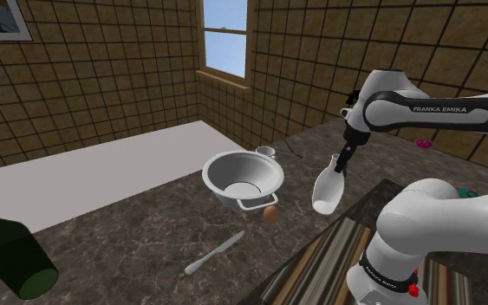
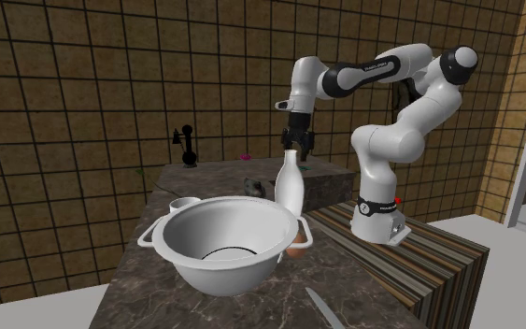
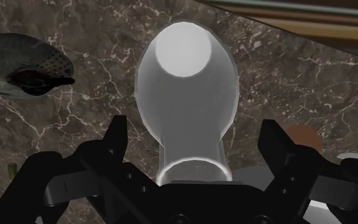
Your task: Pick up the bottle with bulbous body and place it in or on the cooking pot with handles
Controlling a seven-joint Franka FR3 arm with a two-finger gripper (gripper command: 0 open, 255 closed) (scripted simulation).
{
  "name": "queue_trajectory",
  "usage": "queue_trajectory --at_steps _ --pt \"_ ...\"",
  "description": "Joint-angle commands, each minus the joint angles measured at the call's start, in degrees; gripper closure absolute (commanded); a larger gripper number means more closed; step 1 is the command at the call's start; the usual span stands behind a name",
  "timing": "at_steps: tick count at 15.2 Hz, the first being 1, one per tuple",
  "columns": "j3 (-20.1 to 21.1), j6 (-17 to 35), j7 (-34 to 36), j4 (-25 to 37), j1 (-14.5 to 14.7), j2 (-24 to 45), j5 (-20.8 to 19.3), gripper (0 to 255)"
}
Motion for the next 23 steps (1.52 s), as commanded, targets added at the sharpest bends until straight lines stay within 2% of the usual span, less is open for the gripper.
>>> queue_trajectory --at_steps 1,2,11,23 --pt "0.0 0.0 0.0 0.0 0.0 0.0 0.0 0" --pt "0.0 0.0 0.0 0.0 0.0 0.0 0.0 255" --pt "0.0 0.0 0.0 0.0 0.0 0.0 0.0 255" --pt "3.5 -9.2 0.1 8.6 1.8 -0.8 3.5 255"
